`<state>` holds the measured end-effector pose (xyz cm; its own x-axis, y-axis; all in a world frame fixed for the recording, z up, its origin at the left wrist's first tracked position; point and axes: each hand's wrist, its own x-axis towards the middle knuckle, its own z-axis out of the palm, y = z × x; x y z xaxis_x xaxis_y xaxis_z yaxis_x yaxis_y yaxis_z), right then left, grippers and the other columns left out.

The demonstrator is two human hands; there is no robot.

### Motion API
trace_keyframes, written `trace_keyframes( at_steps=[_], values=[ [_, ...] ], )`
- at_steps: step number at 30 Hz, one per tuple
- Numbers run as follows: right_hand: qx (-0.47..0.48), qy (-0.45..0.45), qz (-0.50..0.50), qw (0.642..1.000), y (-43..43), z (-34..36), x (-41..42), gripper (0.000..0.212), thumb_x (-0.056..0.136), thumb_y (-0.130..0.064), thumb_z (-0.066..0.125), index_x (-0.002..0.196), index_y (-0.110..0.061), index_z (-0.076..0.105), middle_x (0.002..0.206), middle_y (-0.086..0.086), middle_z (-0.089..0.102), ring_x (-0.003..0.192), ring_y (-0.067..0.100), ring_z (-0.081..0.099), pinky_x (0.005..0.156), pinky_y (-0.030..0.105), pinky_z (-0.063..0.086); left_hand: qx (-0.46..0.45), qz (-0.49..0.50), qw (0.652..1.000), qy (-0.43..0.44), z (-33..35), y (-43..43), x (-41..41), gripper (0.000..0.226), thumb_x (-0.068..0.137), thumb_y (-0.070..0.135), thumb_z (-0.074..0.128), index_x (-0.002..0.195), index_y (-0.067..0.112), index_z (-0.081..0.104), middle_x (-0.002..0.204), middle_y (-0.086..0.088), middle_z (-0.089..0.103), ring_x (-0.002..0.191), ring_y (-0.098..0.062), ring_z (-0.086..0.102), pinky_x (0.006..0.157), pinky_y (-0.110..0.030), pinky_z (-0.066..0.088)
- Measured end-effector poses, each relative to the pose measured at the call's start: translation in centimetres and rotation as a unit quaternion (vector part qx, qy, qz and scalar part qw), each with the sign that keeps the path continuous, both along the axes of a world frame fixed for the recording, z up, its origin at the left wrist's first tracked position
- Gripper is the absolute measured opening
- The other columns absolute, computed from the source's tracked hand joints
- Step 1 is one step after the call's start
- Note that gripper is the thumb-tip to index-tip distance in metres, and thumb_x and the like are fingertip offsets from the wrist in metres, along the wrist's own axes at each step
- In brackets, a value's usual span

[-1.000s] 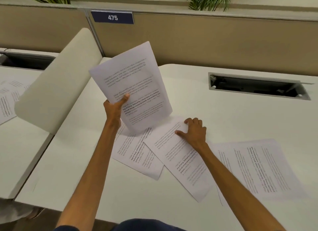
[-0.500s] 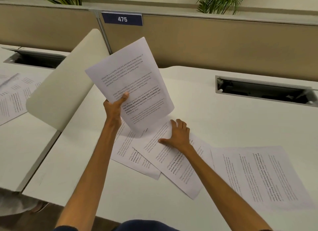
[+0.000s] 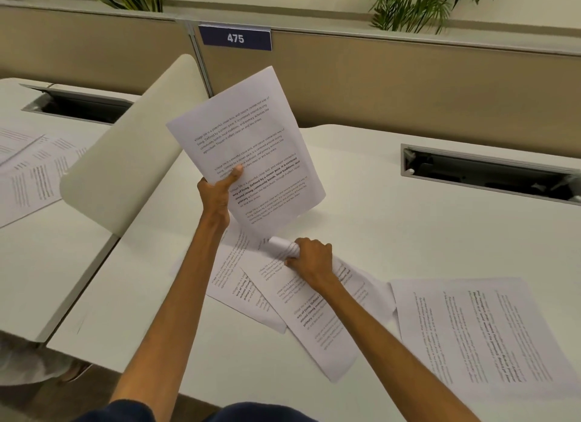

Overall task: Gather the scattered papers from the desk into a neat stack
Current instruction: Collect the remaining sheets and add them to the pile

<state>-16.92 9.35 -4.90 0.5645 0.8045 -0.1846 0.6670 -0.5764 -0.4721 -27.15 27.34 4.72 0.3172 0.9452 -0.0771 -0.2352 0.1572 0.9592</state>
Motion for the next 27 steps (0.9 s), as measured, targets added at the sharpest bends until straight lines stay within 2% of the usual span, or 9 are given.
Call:
trace_keyframes(
  at_steps=[3, 5, 7, 10, 13, 19, 22, 25, 27],
  values=[
    [-0.034, 0.032, -0.010, 0.999, 0.0, 0.2, -0.1, 0.026, 0.076, -0.036, 0.075, 0.088, -0.013, 0.069, 0.086, 0.007, 0.073, 0.078, 0.025, 0.068, 0.070, 0.031, 0.045, 0.000, 0.003, 1.000, -0.001, -0.1, 0.1, -0.2, 0.034, 0.083, 0.007, 0.076, 0.116, 0.009, 0.066, 0.104, 0.000, 0.075, 0.088, -0.018, 0.074, 0.071, -0.036, 0.062],
    [-0.065, 0.053, -0.012, 0.996, -0.1, 0.8, 0.4, 0.026, 0.073, -0.032, 0.078, 0.088, -0.013, 0.068, 0.087, 0.006, 0.072, 0.074, 0.023, 0.065, 0.064, 0.029, 0.046, -0.004, 0.006, 1.000, -0.004, -0.3, 0.2, -0.5, 0.031, 0.083, 0.007, 0.076, 0.112, 0.013, 0.067, 0.105, 0.000, 0.075, 0.089, -0.020, 0.074, 0.074, -0.038, 0.062],
    [-0.087, 0.080, -0.043, 0.992, -0.5, 1.4, 1.8, 0.029, 0.071, -0.027, 0.078, 0.094, -0.012, 0.068, 0.094, 0.006, 0.071, 0.084, 0.025, 0.066, 0.067, 0.028, 0.046, -0.008, 0.008, 1.000, -0.014, -0.2, 0.4, -0.9, 0.028, 0.082, 0.006, 0.076, 0.107, 0.018, 0.069, 0.105, 0.000, 0.076, 0.092, -0.022, 0.073, 0.078, -0.042, 0.062],
    [-0.085, 0.119, -0.124, 0.981, -1.9, 2.3, 5.4, 0.044, 0.072, -0.026, 0.078, 0.113, -0.013, 0.067, 0.111, 0.009, 0.069, 0.103, 0.029, 0.066, 0.077, 0.029, 0.047, -0.017, 0.012, 0.999, -0.039, -0.3, 0.7, -1.3, 0.031, 0.082, 0.003, 0.076, 0.109, 0.017, 0.069, 0.110, -0.002, 0.075, 0.097, -0.024, 0.073, 0.082, -0.045, 0.061],
    [-0.080, 0.136, -0.186, 0.970, -3.4, 3.4, 9.3, 0.055, 0.069, -0.028, 0.082, 0.118, -0.012, 0.064, 0.118, 0.010, 0.067, 0.110, 0.031, 0.064, 0.083, 0.031, 0.049, -0.031, 0.015, 0.998, -0.057, -0.5, 0.7, -1.3, 0.035, 0.082, 0.002, 0.075, 0.114, 0.014, 0.068, 0.112, -0.002, 0.075, 0.102, -0.024, 0.072, 0.084, -0.044, 0.061],
    [0.003, 0.145, -0.300, 0.943, -5.3, 4.6, 13.6, 0.069, 0.066, -0.035, 0.087, 0.124, -0.009, 0.059, 0.121, 0.012, 0.067, 0.111, 0.034, 0.064, 0.091, 0.040, 0.051, -0.043, -0.003, 0.999, -0.031, -1.3, 0.2, -0.7, 0.038, 0.081, -0.001, 0.075, 0.116, 0.012, 0.067, 0.106, 0.002, 0.077, 0.094, -0.018, 0.074, 0.073, -0.036, 0.063],
    [0.054, 0.143, -0.333, 0.930, -5.7, 5.0, 14.3, 0.064, 0.064, -0.035, 0.089, 0.115, -0.008, 0.062, 0.114, 0.012, 0.069, 0.104, 0.034, 0.066, 0.086, 0.039, 0.053, -0.067, -0.025, 0.997, 0.011, -1.9, -0.1, -0.4, 0.040, 0.077, -0.003, 0.077, 0.115, 0.006, 0.068, 0.102, -0.001, 0.077, 0.090, -0.021, 0.074, 0.065, -0.032, 0.061],
    [0.089, 0.136, -0.345, 0.925, -5.6, 5.6, 14.2, 0.061, 0.061, -0.037, 0.090, 0.106, -0.008, 0.063, 0.106, 0.011, 0.071, 0.093, 0.032, 0.069, 0.078, 0.039, 0.057, -0.078, -0.057, 0.994, 0.055, -2.7, -0.8, 0.0, 0.046, 0.074, -0.003, 0.080, 0.118, 0.003, 0.068, 0.106, -0.007, 0.076, 0.090, -0.024, 0.075, 0.067, -0.035, 0.062],
    [0.109, 0.127, -0.345, 0.924, -5.5, 6.4, 14.0, 0.059, 0.061, -0.038, 0.090, 0.103, -0.009, 0.061, 0.102, 0.010, 0.071, 0.090, 0.031, 0.070, 0.075, 0.038, 0.057, -0.085, -0.075, 0.990, 0.081, -3.4, -1.3, 0.3, 0.046, 0.072, -0.002, 0.081, 0.117, 0.003, 0.069, 0.105, -0.009, 0.076, 0.083, -0.022, 0.077, 0.065, -0.036, 0.062]
  ],
)
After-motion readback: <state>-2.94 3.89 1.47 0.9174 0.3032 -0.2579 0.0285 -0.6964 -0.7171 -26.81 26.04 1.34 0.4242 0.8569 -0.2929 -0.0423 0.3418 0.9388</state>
